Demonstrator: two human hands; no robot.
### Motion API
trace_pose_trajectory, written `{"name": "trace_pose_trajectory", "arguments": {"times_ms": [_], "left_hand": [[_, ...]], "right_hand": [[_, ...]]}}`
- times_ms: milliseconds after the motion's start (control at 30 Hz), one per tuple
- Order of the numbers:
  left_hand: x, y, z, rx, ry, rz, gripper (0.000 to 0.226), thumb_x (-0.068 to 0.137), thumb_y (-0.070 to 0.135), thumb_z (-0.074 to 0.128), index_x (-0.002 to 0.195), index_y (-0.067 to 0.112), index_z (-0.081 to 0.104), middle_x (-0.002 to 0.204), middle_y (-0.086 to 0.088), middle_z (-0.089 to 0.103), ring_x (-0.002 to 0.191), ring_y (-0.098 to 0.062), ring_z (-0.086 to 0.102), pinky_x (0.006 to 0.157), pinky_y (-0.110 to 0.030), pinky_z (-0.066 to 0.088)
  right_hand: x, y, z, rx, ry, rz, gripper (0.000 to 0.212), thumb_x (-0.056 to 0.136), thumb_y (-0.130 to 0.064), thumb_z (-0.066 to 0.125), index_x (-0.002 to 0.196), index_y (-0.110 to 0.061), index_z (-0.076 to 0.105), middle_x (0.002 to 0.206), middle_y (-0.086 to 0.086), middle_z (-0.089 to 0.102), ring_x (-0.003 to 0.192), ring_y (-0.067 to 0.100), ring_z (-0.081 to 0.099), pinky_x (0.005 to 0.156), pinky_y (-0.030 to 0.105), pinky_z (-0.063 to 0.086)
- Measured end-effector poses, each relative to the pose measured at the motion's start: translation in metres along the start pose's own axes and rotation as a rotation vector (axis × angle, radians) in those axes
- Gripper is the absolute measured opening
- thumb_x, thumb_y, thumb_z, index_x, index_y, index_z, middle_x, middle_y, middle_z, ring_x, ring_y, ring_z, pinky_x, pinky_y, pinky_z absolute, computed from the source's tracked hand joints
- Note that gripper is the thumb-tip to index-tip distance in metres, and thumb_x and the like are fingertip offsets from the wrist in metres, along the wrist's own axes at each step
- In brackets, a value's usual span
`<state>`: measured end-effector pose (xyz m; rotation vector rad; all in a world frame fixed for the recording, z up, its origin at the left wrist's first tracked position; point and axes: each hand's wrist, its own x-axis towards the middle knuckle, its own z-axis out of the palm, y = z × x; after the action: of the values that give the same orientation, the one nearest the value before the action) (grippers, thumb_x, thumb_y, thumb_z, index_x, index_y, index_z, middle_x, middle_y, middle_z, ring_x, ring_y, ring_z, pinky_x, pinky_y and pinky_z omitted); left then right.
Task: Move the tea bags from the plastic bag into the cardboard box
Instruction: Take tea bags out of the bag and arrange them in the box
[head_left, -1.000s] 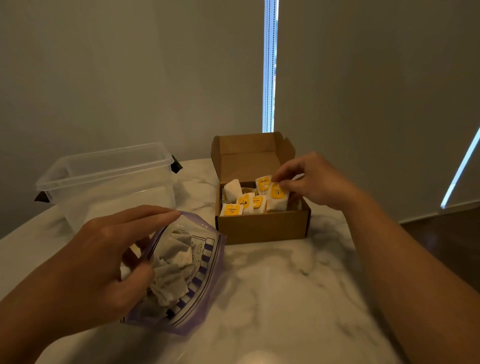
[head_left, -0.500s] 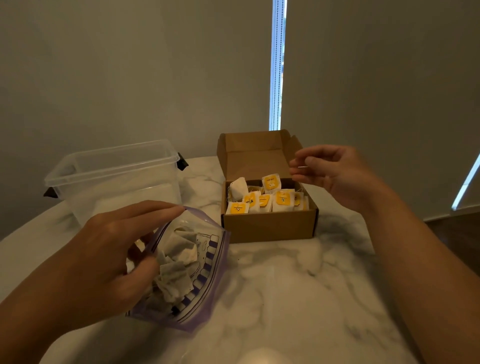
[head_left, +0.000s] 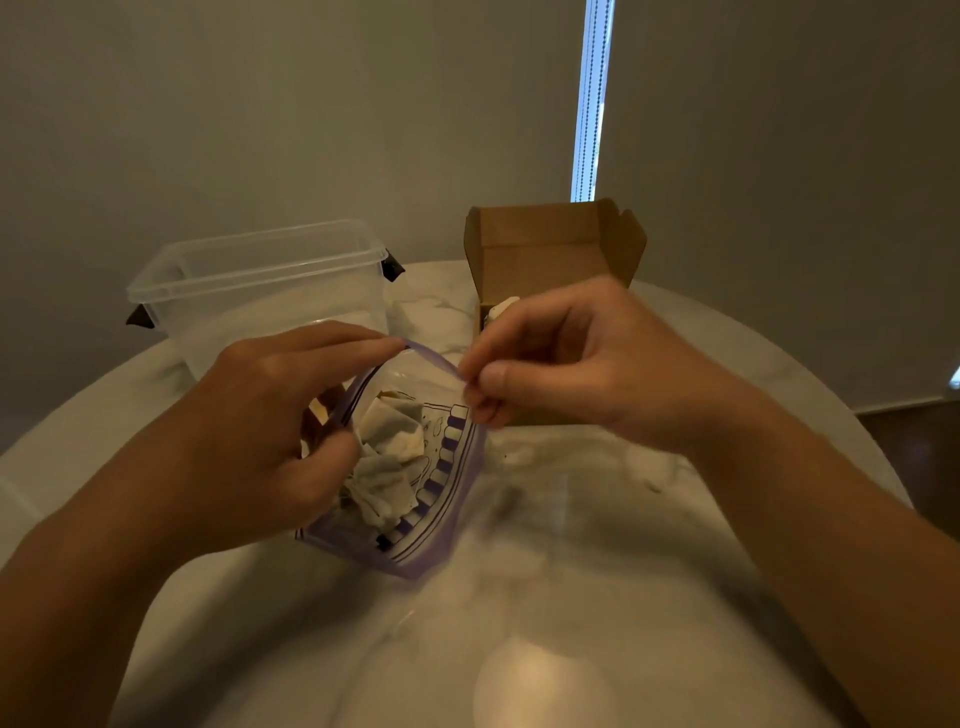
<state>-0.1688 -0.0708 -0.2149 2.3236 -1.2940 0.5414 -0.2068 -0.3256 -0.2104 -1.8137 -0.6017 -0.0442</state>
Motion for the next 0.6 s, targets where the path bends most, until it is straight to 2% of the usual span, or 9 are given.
{"name": "trace_pose_trajectory", "arguments": {"times_ms": [100, 167, 233, 367, 433, 600], "left_hand": [[0.001, 0.000, 0.000, -0.003, -0.001, 0.017, 0.061, 0.074, 0.032, 0.041, 0.130, 0.015, 0.060, 0.120, 0.008, 0.062, 0.083, -0.005, 0.060, 0.053, -0.019, 0.054], [0.000, 0.000, 0.000, -0.007, 0.003, 0.030, 0.061, 0.074, 0.030, 0.042, 0.130, 0.015, 0.060, 0.119, 0.010, 0.061, 0.083, -0.005, 0.061, 0.056, -0.016, 0.053], [0.000, -0.001, 0.000, -0.008, 0.011, 0.038, 0.061, 0.074, 0.029, 0.043, 0.130, 0.016, 0.059, 0.119, 0.011, 0.060, 0.083, -0.006, 0.061, 0.056, -0.016, 0.053], [0.000, -0.002, 0.001, -0.012, 0.017, 0.041, 0.061, 0.074, 0.030, 0.043, 0.132, 0.019, 0.058, 0.119, 0.012, 0.059, 0.084, -0.007, 0.061, 0.056, -0.018, 0.055], [0.000, -0.002, 0.001, -0.015, 0.023, 0.033, 0.062, 0.073, 0.030, 0.043, 0.132, 0.020, 0.058, 0.119, 0.012, 0.060, 0.084, -0.006, 0.061, 0.058, -0.018, 0.054], [0.001, -0.003, 0.001, -0.010, 0.027, 0.037, 0.062, 0.072, 0.029, 0.042, 0.129, 0.015, 0.060, 0.119, 0.009, 0.061, 0.082, -0.007, 0.060, 0.057, -0.019, 0.053]], "right_hand": [[0.004, 0.003, 0.032, -0.299, -0.148, 0.002, 0.017, 0.088, -0.009, 0.069, 0.104, -0.011, 0.072, 0.094, -0.001, 0.074, 0.088, 0.010, 0.071, 0.080, 0.030, 0.060], [0.008, 0.012, 0.052, -0.555, -0.141, -0.038, 0.018, 0.088, -0.020, 0.070, 0.105, -0.015, 0.074, 0.095, -0.004, 0.073, 0.085, 0.005, 0.068, 0.076, 0.026, 0.059], [0.012, 0.019, 0.069, -0.717, -0.106, -0.068, 0.023, 0.089, -0.031, 0.069, 0.105, -0.015, 0.073, 0.093, -0.002, 0.071, 0.080, 0.008, 0.064, 0.069, 0.027, 0.059], [0.020, 0.025, 0.090, -0.738, -0.029, -0.057, 0.023, 0.090, -0.031, 0.065, 0.097, -0.009, 0.070, 0.086, 0.002, 0.066, 0.076, 0.014, 0.058, 0.066, 0.034, 0.055], [0.023, 0.025, 0.096, -0.688, 0.012, -0.056, 0.021, 0.092, -0.029, 0.063, 0.097, -0.009, 0.070, 0.088, 0.004, 0.066, 0.079, 0.016, 0.059, 0.069, 0.033, 0.054], [0.028, 0.031, 0.107, -0.685, 0.049, -0.068, 0.023, 0.091, -0.027, 0.064, 0.101, -0.007, 0.070, 0.094, 0.008, 0.068, 0.085, 0.020, 0.061, 0.075, 0.040, 0.056]]}}
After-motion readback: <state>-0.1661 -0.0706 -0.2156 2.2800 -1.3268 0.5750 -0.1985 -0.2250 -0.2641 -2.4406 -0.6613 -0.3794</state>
